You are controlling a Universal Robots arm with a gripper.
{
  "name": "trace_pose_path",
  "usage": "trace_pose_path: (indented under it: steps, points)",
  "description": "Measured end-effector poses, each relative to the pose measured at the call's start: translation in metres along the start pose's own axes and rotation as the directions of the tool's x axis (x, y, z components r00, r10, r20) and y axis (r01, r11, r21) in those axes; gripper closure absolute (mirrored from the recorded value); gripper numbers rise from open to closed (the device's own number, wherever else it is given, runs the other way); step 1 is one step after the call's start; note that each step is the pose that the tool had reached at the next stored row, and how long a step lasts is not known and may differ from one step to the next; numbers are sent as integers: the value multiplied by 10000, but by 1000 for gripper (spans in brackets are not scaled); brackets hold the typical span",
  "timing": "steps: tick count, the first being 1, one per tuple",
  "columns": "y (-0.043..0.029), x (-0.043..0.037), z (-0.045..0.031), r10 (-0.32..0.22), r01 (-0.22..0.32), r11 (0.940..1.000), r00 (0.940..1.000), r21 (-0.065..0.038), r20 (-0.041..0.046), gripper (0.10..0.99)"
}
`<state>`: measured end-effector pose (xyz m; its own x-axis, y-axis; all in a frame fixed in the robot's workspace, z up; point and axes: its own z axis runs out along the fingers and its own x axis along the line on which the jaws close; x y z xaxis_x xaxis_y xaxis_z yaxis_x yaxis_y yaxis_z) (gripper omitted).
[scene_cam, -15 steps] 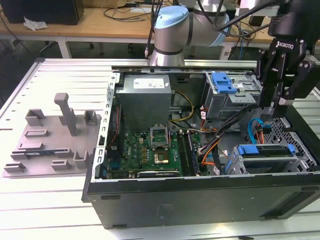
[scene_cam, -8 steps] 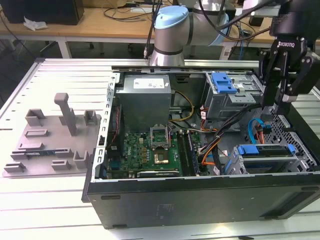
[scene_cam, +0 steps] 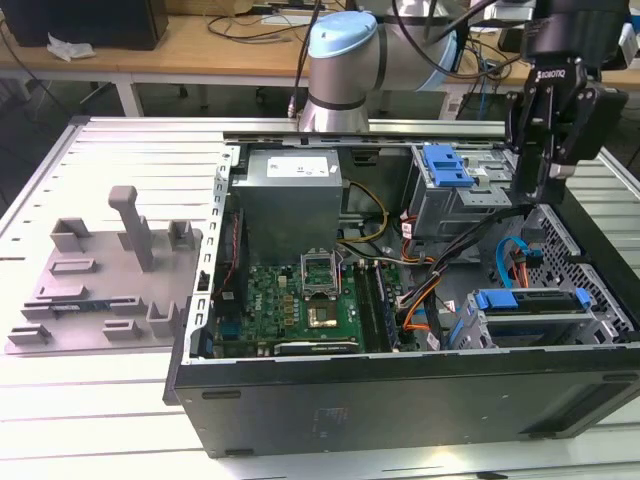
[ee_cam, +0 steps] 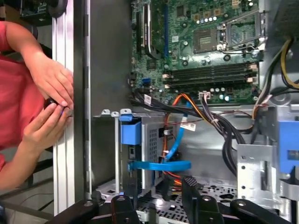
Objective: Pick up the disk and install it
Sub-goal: 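Insert the first disk wire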
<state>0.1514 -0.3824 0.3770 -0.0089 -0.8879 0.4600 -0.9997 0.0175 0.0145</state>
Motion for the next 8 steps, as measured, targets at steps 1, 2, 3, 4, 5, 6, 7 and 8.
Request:
trace_pose_path:
  steps: [1,2,3,4,5,6,7,8]
  points:
    - [-19,-15,0,-2,2,10000,10000,0,16,580]
    - [-46,-30,-1,-6,6,10000,10000,2,44,580]
    - [-74,-45,-3,-9,9,10000,10000,3,77,580]
    - [-96,-57,0,-10,10,10000,10000,2,97,580]
    - [-141,-81,17,-10,10,10000,9999,3,100,580]
    - [-174,-94,39,-11,11,10000,10000,3,96,580]
    - [-187,-102,53,-11,11,10000,10000,4,82,580]
    - [-189,-113,77,-3,3,10000,10000,0,68,580]
